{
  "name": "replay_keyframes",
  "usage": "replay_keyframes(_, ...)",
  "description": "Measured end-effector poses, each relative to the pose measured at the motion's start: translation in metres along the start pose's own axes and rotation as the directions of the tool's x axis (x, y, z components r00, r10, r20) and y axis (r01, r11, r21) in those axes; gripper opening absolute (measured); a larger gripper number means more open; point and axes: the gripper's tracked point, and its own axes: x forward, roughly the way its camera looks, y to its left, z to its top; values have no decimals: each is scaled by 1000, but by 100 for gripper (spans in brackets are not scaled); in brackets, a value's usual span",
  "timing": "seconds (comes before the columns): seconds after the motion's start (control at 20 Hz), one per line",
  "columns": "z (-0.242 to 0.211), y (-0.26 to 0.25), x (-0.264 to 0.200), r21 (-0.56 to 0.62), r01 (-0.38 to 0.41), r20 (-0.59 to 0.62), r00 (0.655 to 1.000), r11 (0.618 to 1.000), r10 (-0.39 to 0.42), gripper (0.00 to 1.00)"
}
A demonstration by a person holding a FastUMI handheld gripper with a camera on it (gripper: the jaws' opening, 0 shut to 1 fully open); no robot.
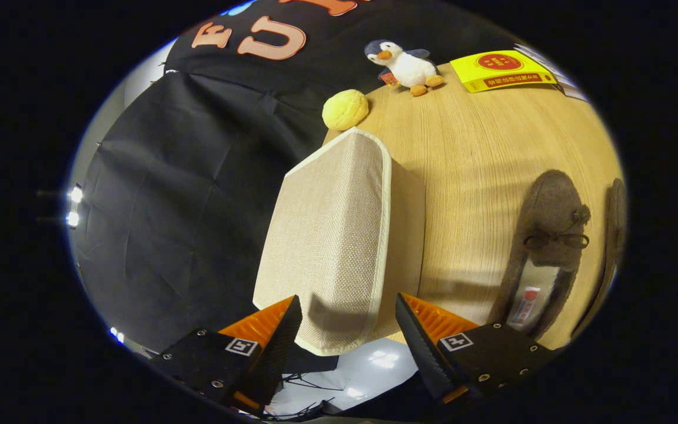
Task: Open the storage box then place both shoes into the box .Put the left shoe in first, then the right shoe, with the right side of both shoes facing outward in a uniform manner.
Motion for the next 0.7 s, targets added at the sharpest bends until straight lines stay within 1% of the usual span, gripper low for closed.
replay_keyframes(0.05, -8, 1, 3, 22, -14, -31, 999, 1000, 15, 96)
replay_keyframes(0.15, -8, 7, 4, 72, -47, -35, 998, 996, 49, 96)
replay_keyframes(0.3, -4, 16, -3, 78, -87, -22, 996, 993, 89, 94)
replay_keyframes(0.35, -4, 18, -7, 74, -92, -23, 995, 993, 93, 90)
replay_keyframes(0.5, -1, 29, -18, 69, -122, -17, 992, 990, 124, 83)
replay_keyframes(0.55, 0, 35, -22, 75, -145, -15, 989, 987, 146, 78)
replay_keyframes(0.7, 8, 58, -38, 72, -215, 5, 977, 974, 215, 72)
